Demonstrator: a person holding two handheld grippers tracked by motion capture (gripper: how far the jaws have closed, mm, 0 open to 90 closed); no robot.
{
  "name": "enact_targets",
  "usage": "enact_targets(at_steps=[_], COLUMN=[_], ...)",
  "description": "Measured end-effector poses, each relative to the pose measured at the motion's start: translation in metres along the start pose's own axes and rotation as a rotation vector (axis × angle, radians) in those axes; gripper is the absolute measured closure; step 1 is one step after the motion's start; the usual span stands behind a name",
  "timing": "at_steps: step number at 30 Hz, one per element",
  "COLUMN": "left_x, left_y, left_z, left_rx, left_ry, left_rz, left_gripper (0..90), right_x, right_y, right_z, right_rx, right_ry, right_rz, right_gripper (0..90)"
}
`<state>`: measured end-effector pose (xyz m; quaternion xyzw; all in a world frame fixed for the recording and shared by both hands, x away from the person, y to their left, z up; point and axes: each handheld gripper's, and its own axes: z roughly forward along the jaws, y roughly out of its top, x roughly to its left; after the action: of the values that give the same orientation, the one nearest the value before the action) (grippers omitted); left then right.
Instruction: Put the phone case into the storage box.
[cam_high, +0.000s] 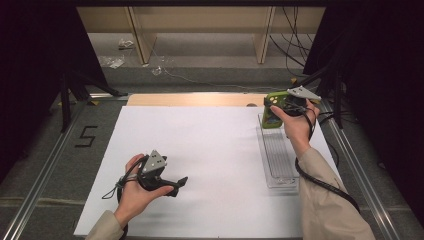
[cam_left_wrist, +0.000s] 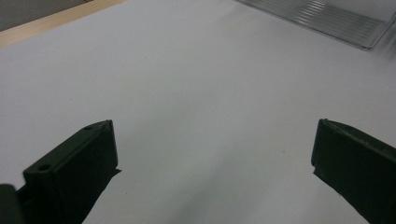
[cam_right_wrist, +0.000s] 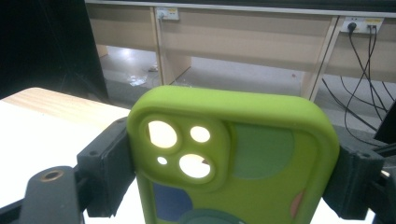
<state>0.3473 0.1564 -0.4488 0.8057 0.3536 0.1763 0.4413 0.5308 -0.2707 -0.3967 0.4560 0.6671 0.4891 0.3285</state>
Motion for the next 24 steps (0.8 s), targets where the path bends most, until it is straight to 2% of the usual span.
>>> enact_targets(at_steps=[24], left_x=[0.0], left_y=[0.0], left_z=[0.0], left_rx=[-0.003], left_ry=[0.001], left_rz=[-0.002], left_gripper=[0.0], right_x=[-0.001], right_y=[-0.004], right_z=[0.011], right_rx=[0.026], right_ry=[-0.018], right_rz=[0.001], right_gripper=[17.8])
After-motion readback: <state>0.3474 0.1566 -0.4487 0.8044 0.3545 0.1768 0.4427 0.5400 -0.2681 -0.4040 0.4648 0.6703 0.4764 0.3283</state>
